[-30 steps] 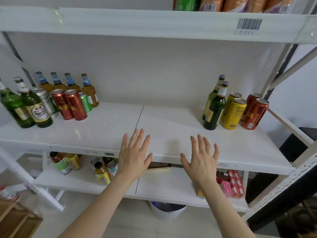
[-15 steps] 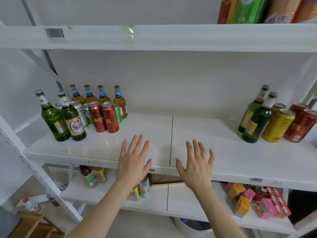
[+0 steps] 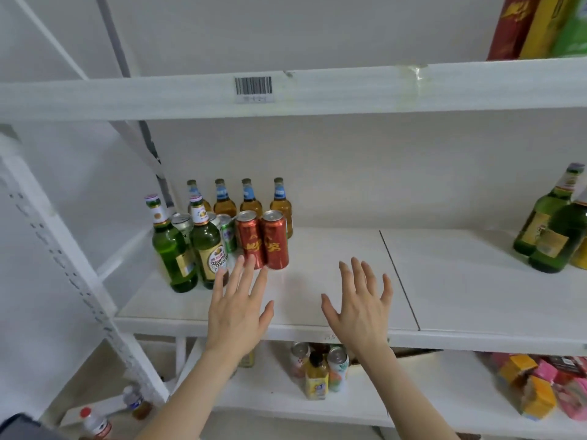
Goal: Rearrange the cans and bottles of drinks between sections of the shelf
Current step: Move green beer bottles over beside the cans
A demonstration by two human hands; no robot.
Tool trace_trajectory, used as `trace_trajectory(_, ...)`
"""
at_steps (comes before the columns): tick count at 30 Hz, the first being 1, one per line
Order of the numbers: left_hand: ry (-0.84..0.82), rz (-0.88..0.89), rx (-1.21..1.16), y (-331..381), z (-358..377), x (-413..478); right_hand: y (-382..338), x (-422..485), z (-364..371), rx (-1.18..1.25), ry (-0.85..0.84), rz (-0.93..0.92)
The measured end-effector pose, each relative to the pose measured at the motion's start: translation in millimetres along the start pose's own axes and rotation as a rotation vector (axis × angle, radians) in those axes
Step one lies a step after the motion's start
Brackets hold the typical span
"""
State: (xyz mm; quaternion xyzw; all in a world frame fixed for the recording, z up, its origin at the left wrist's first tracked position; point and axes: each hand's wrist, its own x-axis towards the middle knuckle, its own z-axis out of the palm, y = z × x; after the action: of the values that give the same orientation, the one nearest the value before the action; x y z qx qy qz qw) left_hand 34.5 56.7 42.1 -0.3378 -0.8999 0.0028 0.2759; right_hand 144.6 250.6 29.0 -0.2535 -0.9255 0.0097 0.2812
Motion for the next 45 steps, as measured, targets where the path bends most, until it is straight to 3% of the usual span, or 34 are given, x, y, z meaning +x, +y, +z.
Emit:
trace_trajectory(11, 0.021, -0.002, -0.003, -134.0, 19.1, -9.7, -138.6, 11.4, 33.4, 0.017, -0.025, 0.016)
trace_trajectory(29, -0.003, -0.125, -0.123, -268.5, 98.8, 14.9, -251.8, 79.6, 110.4, 0.191, 0.054, 0.026)
trace_trajectory(33, -0.128, -0.195, -0.387, -277.6, 120.4, 31.7, -259.5, 95.4, 122.3, 0.342, -0.042, 0.097)
trace_trajectory(38, -0.409, -0.397, -1.127, -264.6, 137.7, 50.6, -256.3, 112.6, 138.5, 0.9, -0.319, 0.213)
trace_trajectory(45, -0.508, -0.595, -1.43, -265.4, 155.3, 68.8, -243.5, 134.4, 145.7, 1.157, -0.475, 0.307)
